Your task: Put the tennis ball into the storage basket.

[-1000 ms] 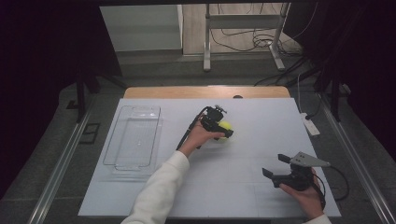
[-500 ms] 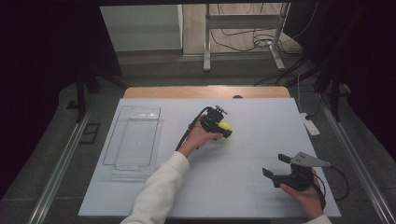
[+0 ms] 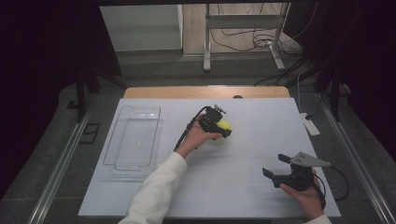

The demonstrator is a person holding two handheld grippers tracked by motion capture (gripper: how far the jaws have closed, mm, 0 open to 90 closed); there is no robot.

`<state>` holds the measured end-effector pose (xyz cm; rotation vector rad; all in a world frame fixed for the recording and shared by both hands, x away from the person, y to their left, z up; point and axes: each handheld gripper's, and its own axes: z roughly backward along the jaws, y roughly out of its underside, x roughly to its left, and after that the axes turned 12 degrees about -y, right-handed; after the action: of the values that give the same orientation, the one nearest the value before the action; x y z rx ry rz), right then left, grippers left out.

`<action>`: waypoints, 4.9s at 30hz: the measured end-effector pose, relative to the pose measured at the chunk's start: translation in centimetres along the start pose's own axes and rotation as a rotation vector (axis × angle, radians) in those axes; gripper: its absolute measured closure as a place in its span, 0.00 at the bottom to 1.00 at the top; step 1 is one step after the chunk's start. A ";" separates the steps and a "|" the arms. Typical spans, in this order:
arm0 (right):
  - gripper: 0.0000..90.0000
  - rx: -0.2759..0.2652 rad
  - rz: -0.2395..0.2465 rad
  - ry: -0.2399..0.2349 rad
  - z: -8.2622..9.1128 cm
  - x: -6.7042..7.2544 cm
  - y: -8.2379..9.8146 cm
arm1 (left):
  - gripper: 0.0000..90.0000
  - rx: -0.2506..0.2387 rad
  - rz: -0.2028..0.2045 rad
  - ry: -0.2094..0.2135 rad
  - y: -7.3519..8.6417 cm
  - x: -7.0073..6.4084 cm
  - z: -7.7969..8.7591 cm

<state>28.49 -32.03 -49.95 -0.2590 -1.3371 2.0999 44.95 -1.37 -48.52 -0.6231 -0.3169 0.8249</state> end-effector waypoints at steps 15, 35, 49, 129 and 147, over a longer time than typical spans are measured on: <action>0.12 0.003 0.001 0.003 0.0 0.0 0.0 | 0.30 -0.028 -0.001 0.006 0.5 0.1 1.2; 0.12 0.002 0.000 0.005 0.0 0.0 0.0 | 0.30 -0.070 0.001 0.010 0.9 0.0 2.5; 0.12 0.003 0.000 0.007 0.0 0.0 0.0 | 0.30 -0.108 0.013 -0.006 1.4 0.3 3.9; 0.12 0.004 -0.002 0.015 0.0 0.0 0.0 | 0.30 -0.265 0.070 -0.067 2.6 2.8 10.1; 0.13 -0.003 -0.001 0.021 0.0 0.1 0.0 | 0.30 -0.294 0.084 -0.074 2.7 3.4 11.2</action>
<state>28.45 -32.01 -49.94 -0.2810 -1.3281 2.0892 40.13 6.98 -41.43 -0.8865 -0.4870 0.8911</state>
